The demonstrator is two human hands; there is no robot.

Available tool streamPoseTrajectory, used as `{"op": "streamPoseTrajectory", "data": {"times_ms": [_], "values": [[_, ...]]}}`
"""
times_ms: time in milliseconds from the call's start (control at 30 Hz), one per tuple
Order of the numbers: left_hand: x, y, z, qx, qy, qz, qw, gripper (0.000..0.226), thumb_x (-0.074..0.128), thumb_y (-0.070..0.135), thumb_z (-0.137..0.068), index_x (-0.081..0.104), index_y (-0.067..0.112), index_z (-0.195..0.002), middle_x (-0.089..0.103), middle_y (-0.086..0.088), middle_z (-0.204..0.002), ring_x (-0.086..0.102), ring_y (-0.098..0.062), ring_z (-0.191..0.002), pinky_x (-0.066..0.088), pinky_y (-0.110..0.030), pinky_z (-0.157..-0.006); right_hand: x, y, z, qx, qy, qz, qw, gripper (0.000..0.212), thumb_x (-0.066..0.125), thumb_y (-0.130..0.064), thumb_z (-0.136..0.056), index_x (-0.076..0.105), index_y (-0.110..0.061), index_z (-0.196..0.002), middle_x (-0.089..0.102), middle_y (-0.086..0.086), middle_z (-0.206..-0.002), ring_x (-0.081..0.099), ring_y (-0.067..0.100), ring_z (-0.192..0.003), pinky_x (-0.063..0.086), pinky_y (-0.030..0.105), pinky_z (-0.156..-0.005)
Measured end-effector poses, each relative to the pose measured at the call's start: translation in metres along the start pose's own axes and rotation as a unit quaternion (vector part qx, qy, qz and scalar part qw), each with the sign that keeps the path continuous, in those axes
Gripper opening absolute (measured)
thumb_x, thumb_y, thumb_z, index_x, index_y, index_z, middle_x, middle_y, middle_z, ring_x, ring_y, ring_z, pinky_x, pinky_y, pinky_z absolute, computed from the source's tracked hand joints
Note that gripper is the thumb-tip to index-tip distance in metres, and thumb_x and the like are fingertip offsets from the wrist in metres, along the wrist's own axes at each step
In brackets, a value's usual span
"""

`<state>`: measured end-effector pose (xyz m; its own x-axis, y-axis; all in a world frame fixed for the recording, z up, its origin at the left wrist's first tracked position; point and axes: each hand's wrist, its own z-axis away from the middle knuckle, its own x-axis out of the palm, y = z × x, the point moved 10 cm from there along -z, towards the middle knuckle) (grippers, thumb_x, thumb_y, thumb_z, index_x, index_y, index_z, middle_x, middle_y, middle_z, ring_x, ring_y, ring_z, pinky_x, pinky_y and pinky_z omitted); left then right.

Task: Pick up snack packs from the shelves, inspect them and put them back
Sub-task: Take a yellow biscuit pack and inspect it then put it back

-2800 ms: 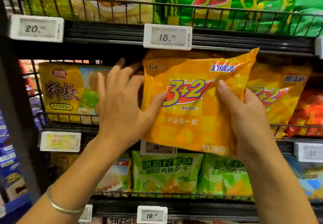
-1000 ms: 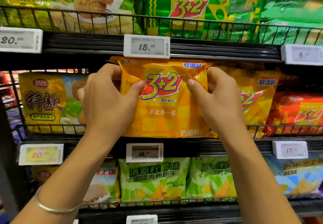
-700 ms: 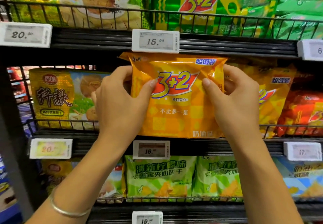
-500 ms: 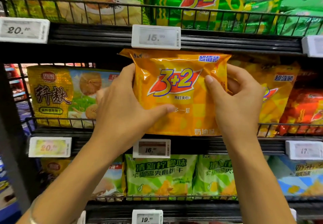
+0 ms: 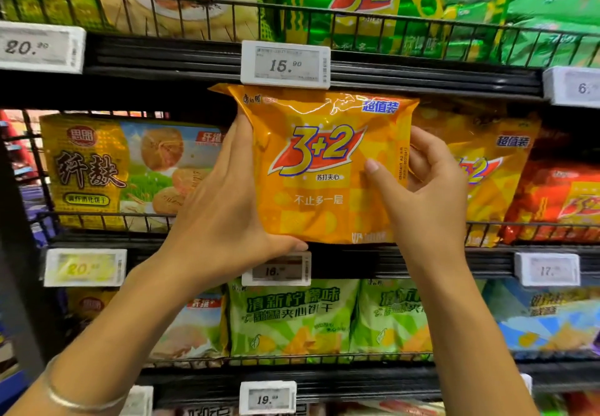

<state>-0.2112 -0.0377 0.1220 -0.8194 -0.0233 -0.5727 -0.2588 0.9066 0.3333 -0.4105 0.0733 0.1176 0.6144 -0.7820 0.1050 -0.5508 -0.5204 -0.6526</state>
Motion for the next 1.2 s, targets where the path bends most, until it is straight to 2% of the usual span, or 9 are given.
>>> {"op": "streamPoseTrajectory", "data": {"times_ms": [300, 467, 567, 633, 733, 867, 967, 1100, 1200], "values": [[0.011, -0.002, 0.029, 0.007, 0.037, -0.011, 0.999, 0.157, 0.097, 0.058, -0.045, -0.001, 0.034, -0.166, 0.037, 0.017, -0.161, 0.044, -0.010, -0.143, 0.045, -0.048, -0.109, -0.015, 0.012, 0.037, -0.009, 0.026, -0.023, 0.999, 0.049, 0.080, -0.008, -0.090, 0.054, -0.012, -0.131, 0.067, 0.000, -0.120, 0.068, 0.004, -0.104, 0.056, 0.019, -0.083], [0.001, 0.010, 0.039, 0.067, 0.134, -0.082, 0.985, 0.140, 0.101, 0.018, -0.055, 0.008, 0.017, -0.159, 0.035, -0.005, -0.155, 0.045, -0.029, -0.133, 0.043, -0.048, -0.105, -0.022, -0.006, 0.047, -0.091, 0.059, -0.051, 0.993, 0.048, 0.073, 0.010, -0.088, 0.046, -0.007, -0.123, 0.059, -0.001, -0.108, 0.061, 0.002, -0.092, 0.051, 0.014, -0.080], [-0.014, 0.025, 0.030, 0.125, 0.178, -0.024, 0.976, 0.125, 0.097, 0.005, -0.063, 0.007, -0.001, -0.149, 0.033, -0.018, -0.156, 0.049, -0.018, -0.138, 0.045, -0.018, -0.107, -0.019, -0.027, 0.039, -0.170, 0.055, -0.068, 0.982, 0.050, 0.061, 0.015, -0.082, 0.039, -0.001, -0.124, 0.052, 0.006, -0.110, 0.060, 0.000, -0.097, 0.052, 0.018, -0.085], [-0.023, 0.030, 0.022, 0.152, 0.200, 0.026, 0.967, 0.108, 0.095, 0.011, -0.070, 0.016, -0.011, -0.140, 0.037, -0.001, -0.145, 0.044, 0.005, -0.136, 0.037, -0.009, -0.107, -0.013, -0.032, 0.030, -0.198, 0.043, -0.090, 0.975, 0.054, 0.053, 0.019, -0.075, 0.036, -0.001, -0.123, 0.048, 0.007, -0.111, 0.060, -0.001, -0.096, 0.055, 0.020, -0.084], [-0.028, 0.021, 0.011, 0.134, 0.209, 0.085, 0.965, 0.085, 0.083, 0.010, -0.082, 0.019, 0.003, -0.137, 0.035, 0.013, -0.137, 0.045, 0.007, -0.132, 0.040, -0.015, -0.109, -0.002, -0.023, 0.020, -0.194, 0.027, -0.099, 0.976, 0.063, 0.050, 0.025, -0.072, 0.038, -0.012, -0.121, 0.049, -0.002, -0.115, 0.060, -0.003, -0.103, 0.056, 0.021, -0.087], [-0.027, -0.008, 0.012, 0.082, 0.246, 0.130, 0.957, 0.074, 0.081, -0.002, -0.083, 0.027, -0.001, -0.134, 0.048, -0.009, -0.134, 0.058, -0.022, -0.128, 0.055, -0.048, -0.101, 0.007, -0.002, 0.018, -0.158, 0.023, -0.074, 0.984, 0.071, 0.060, 0.025, -0.074, 0.040, -0.025, -0.120, 0.053, -0.009, -0.115, 0.061, 0.002, -0.104, 0.055, 0.022, -0.085], [-0.022, -0.016, 0.014, 0.044, 0.242, 0.148, 0.958, 0.074, 0.085, 0.005, -0.083, 0.030, 0.005, -0.133, 0.049, -0.004, -0.134, 0.060, -0.022, -0.125, 0.058, -0.049, -0.095, 0.005, 0.003, 0.019, -0.156, 0.024, -0.055, 0.986, 0.070, 0.067, 0.022, -0.077, 0.042, -0.028, -0.120, 0.057, -0.020, -0.115, 0.065, 0.004, -0.106, 0.054, 0.018, -0.085], [-0.024, -0.019, 0.015, 0.033, 0.218, 0.126, 0.967, 0.074, 0.088, 0.025, -0.083, 0.034, 0.009, -0.131, 0.050, 0.027, -0.124, 0.063, -0.016, -0.120, 0.059, -0.051, -0.092, 0.009, -0.007, 0.017, -0.153, 0.009, -0.005, 0.988, 0.056, 0.076, -0.003, -0.084, 0.040, -0.018, -0.123, 0.057, -0.003, -0.118, 0.067, 0.012, -0.107, 0.056, 0.022, -0.086], [-0.041, -0.020, 0.009, 0.044, 0.213, -0.022, 0.976, 0.081, 0.081, 0.055, -0.078, 0.040, 0.005, -0.128, 0.054, 0.017, -0.114, 0.061, -0.025, -0.110, 0.052, -0.059, -0.091, 0.012, -0.016, 0.015, -0.150, 0.016, 0.018, 0.988, 0.066, 0.083, -0.021, -0.084, 0.039, -0.007, -0.131, 0.058, 0.004, -0.124, 0.063, 0.009, -0.112, 0.053, 0.021, -0.090]]}}
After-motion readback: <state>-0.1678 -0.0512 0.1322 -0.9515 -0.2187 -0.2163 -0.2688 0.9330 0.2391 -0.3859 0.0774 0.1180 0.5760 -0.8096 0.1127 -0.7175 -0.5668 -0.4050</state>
